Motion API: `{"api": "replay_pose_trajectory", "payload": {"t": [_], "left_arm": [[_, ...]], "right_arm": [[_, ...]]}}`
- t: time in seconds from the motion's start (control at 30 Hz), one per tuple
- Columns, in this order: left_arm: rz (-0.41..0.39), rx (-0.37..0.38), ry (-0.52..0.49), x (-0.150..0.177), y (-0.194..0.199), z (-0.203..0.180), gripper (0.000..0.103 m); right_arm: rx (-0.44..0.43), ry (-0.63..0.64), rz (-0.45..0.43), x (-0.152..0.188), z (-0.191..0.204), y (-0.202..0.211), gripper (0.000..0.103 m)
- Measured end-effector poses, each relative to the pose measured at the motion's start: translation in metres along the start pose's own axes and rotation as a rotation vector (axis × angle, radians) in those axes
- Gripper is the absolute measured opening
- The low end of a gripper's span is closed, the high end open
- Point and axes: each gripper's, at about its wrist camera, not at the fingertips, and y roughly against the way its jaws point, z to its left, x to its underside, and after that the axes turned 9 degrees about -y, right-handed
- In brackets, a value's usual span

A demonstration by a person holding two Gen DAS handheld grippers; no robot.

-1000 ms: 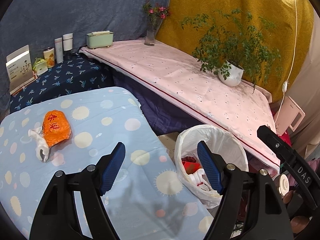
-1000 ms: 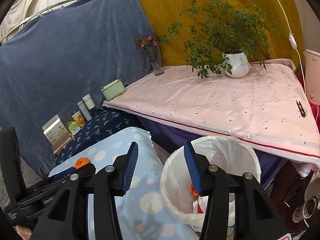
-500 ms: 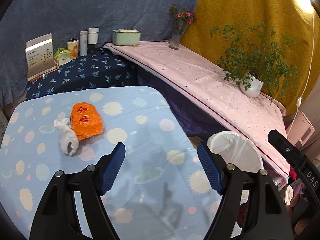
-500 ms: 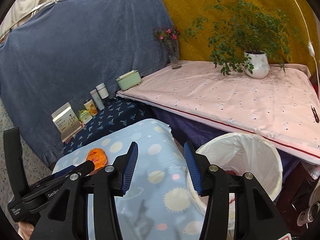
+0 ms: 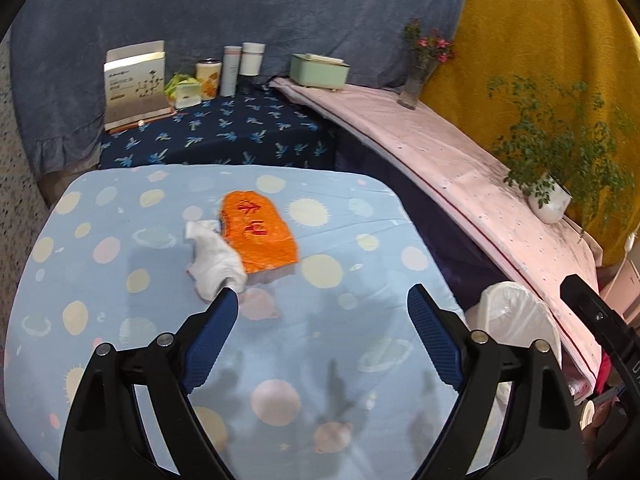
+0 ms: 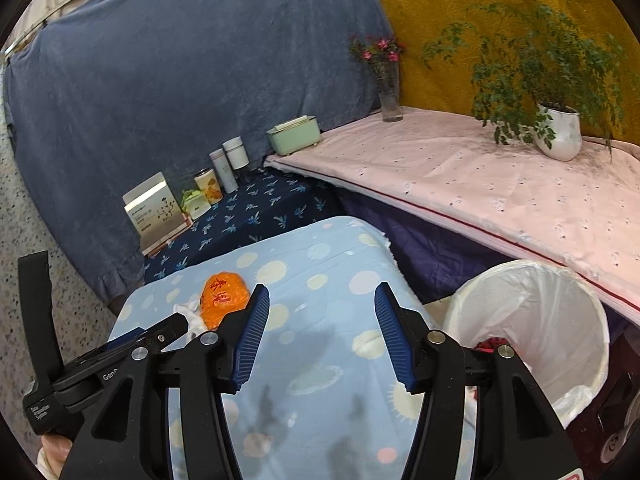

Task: Collect trash
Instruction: 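Grasp the white glove with the left tool while the right tool grasps the orange plastic bag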

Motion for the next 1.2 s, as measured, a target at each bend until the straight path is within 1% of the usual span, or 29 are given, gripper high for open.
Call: {"api": "replay_pose_trajectory", "payload": {"t": [0.07,0.17,0.23,0.33,0.43,0.57,0.77,0.83,0.93,1.0,1.03,1.07,1.1,1.13,1.2], "left_arm": [[0.007,-0.018,0.017,0.002,-0.004,0.012,0.083],[0.015,-0.052,0.038,0.004,-0.009,0.029,0.091],[0.019,-0.076,0.048,0.006,-0.014,0.041,0.091],[0.040,-0.090,0.068,0.009,-0.024,0.056,0.091],[0.063,-0.094,0.092,0.011,-0.036,0.070,0.091],[0.090,-0.101,0.096,0.012,-0.053,0.081,0.091],[0.134,-0.083,0.090,0.011,-0.084,0.089,0.091],[0.144,-0.069,0.092,0.010,-0.092,0.092,0.089],[0.156,-0.046,0.105,0.010,-0.102,0.098,0.077],[0.173,-0.020,0.120,0.011,-0.109,0.103,0.063],[0.180,-0.006,0.128,0.011,-0.111,0.105,0.060],[0.187,0.011,0.138,0.012,-0.113,0.108,0.054],[0.192,0.027,0.144,0.013,-0.115,0.110,0.045],[0.199,0.041,0.148,0.014,-0.117,0.112,0.040],[0.206,0.058,0.143,0.015,-0.119,0.115,0.012]], "right_arm": [[-0.007,0.013,0.013,0.003,0.010,-0.007,0.054],[-0.019,0.030,0.032,0.007,0.025,-0.019,0.054],[-0.027,0.042,0.047,0.010,0.032,-0.027,0.054],[-0.035,0.056,0.070,0.015,0.044,-0.042,0.054],[-0.045,0.067,0.097,0.020,0.054,-0.058,0.054],[-0.052,0.082,0.122,0.026,0.067,-0.078,0.054],[-0.057,0.072,0.161,0.032,0.076,-0.109,0.054],[-0.056,0.070,0.171,0.034,0.078,-0.118,0.054],[-0.055,0.070,0.186,0.037,0.080,-0.129,0.054],[-0.056,0.073,0.198,0.040,0.083,-0.136,0.054],[-0.057,0.076,0.203,0.042,0.086,-0.140,0.054],[-0.059,0.081,0.210,0.044,0.088,-0.143,0.054],[-0.060,0.084,0.215,0.045,0.090,-0.146,0.054],[-0.062,0.087,0.219,0.047,0.092,-0.148,0.054],[-0.066,0.094,0.231,0.050,0.098,-0.154,0.054]]}}
